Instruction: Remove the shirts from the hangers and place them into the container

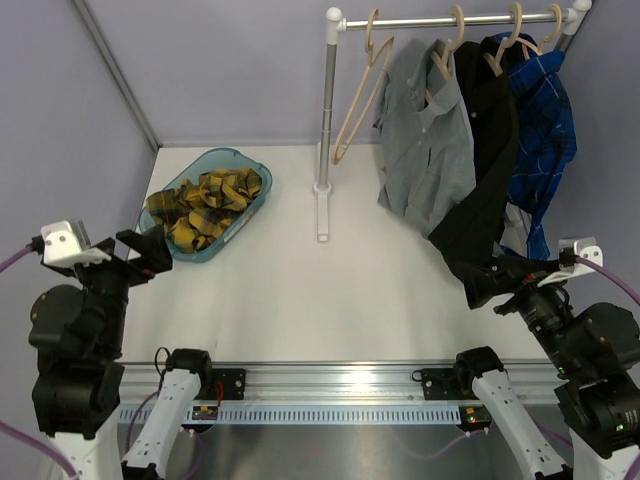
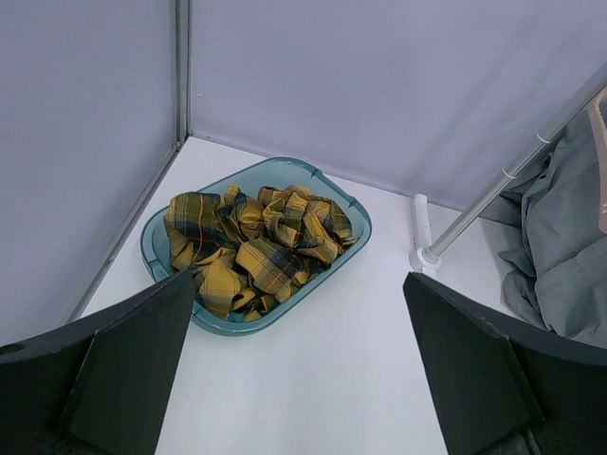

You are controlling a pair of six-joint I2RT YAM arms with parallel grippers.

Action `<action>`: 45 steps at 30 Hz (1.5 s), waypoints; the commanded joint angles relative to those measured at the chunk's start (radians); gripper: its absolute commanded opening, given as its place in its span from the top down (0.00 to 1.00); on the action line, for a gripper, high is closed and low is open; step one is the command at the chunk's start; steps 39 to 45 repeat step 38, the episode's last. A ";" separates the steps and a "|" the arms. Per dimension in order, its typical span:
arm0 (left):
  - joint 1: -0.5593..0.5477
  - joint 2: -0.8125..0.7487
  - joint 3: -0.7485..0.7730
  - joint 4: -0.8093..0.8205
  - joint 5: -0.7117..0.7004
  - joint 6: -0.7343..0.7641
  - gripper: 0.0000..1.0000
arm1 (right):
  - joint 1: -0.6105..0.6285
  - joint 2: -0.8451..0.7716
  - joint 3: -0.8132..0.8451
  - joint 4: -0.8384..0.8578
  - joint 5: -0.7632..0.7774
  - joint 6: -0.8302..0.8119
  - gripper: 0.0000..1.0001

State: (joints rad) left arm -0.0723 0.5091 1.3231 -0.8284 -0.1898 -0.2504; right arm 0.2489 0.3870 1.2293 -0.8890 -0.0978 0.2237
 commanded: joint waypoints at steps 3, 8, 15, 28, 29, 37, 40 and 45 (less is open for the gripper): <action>-0.010 -0.115 -0.056 -0.074 0.000 0.017 0.01 | 0.006 -0.045 0.036 -0.002 0.127 -0.030 0.00; -0.043 -0.184 -0.067 -0.124 -0.036 0.013 0.01 | 0.007 -0.085 0.045 0.001 0.170 -0.043 0.00; -0.055 -0.196 -0.059 -0.135 -0.005 -0.013 0.01 | 0.007 -0.114 0.047 0.002 0.182 -0.044 0.00; -0.069 -0.199 -0.105 -0.136 -0.019 -0.007 0.01 | 0.007 -0.132 0.024 0.021 0.182 -0.046 0.01; -0.069 -0.201 -0.107 -0.136 -0.019 -0.006 0.01 | 0.007 -0.131 0.024 0.021 0.182 -0.044 0.01; -0.072 -0.207 -0.131 -0.135 -0.019 -0.003 0.01 | 0.007 -0.125 0.015 0.036 0.176 -0.052 0.01; -0.072 -0.208 -0.133 -0.136 -0.019 -0.003 0.01 | 0.007 -0.125 0.015 0.036 0.175 -0.053 0.01; -0.072 -0.208 -0.133 -0.136 -0.019 -0.003 0.01 | 0.007 -0.125 0.015 0.036 0.175 -0.053 0.01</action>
